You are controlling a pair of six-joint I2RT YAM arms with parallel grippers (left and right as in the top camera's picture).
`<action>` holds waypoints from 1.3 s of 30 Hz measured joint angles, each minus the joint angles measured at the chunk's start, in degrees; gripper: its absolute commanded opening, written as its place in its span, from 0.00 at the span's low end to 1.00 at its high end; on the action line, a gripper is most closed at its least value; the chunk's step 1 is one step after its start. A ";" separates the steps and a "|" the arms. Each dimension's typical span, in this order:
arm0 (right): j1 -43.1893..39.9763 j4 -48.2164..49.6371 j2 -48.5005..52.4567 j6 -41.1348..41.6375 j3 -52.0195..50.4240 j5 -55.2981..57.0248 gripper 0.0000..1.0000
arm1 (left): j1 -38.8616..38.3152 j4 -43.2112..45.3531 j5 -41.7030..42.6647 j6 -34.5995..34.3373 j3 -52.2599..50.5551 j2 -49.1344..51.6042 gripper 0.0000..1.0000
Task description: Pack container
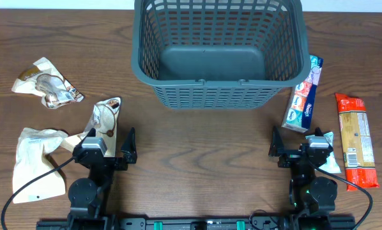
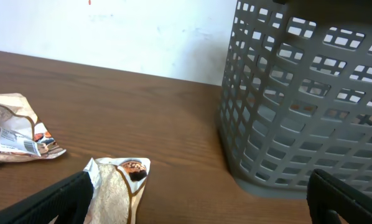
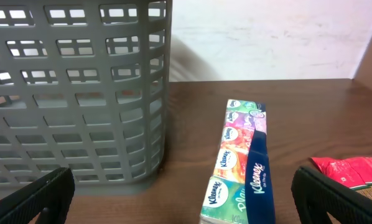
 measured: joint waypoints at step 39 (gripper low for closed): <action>-24.50 -31.63 55.63 -5.14 63.14 -12.37 0.99 | 0.00 -2.97 -5.01 -4.70 18.67 22.40 0.99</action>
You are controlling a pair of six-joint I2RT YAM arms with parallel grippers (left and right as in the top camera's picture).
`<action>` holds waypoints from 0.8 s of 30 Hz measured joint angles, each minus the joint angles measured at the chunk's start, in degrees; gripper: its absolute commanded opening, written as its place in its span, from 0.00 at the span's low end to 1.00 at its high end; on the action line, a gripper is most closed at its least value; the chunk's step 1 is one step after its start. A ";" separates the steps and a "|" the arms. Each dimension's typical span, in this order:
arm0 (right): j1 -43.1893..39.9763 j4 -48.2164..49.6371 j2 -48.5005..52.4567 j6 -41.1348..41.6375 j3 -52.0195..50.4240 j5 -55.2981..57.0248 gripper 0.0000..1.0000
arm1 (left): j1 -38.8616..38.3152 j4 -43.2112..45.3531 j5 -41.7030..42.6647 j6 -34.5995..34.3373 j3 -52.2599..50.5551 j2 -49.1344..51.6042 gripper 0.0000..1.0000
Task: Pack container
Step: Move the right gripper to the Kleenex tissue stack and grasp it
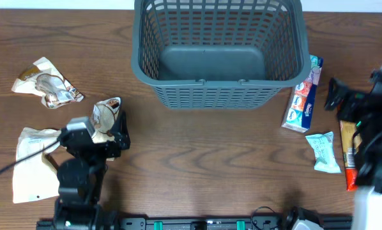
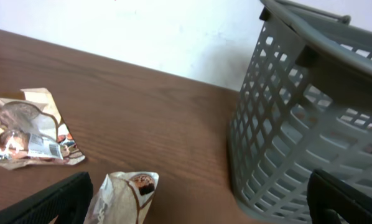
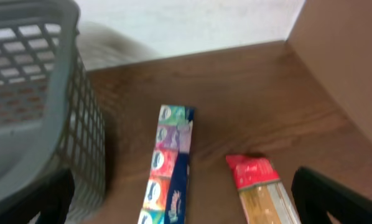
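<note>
The grey slatted basket (image 1: 220,48) stands empty at the back centre. My left gripper (image 1: 108,137) is open, just in front of a brown-and-white snack pouch (image 2: 127,196) that lies between its fingers (image 2: 61,199) in the left wrist view. My right gripper (image 1: 347,102) is raised and open at the right edge, above the red-topped pasta pack (image 3: 260,186). The Kleenex tissue pack (image 3: 170,168) lies beside the basket (image 3: 37,93). My right arm covers part of the pasta pack from overhead.
A crumpled snack bag (image 1: 47,83) lies at the far left. A large beige bag (image 1: 34,163) lies by my left arm. A small teal packet (image 1: 323,152) rests in front of the tissue pack (image 1: 304,96). A brown wall or board (image 3: 348,68) stands at the right.
My right arm has moved from low in front of the tissue pack to high over the pasta pack at the right edge. My left arm has shifted left towards the snack pouch. Both grippers are still open.
</note>
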 measured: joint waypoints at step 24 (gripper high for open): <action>-5.73 -20.98 40.19 -0.48 27.04 -9.94 0.99 | 4.15 -1.27 0.00 0.46 6.80 10.36 0.98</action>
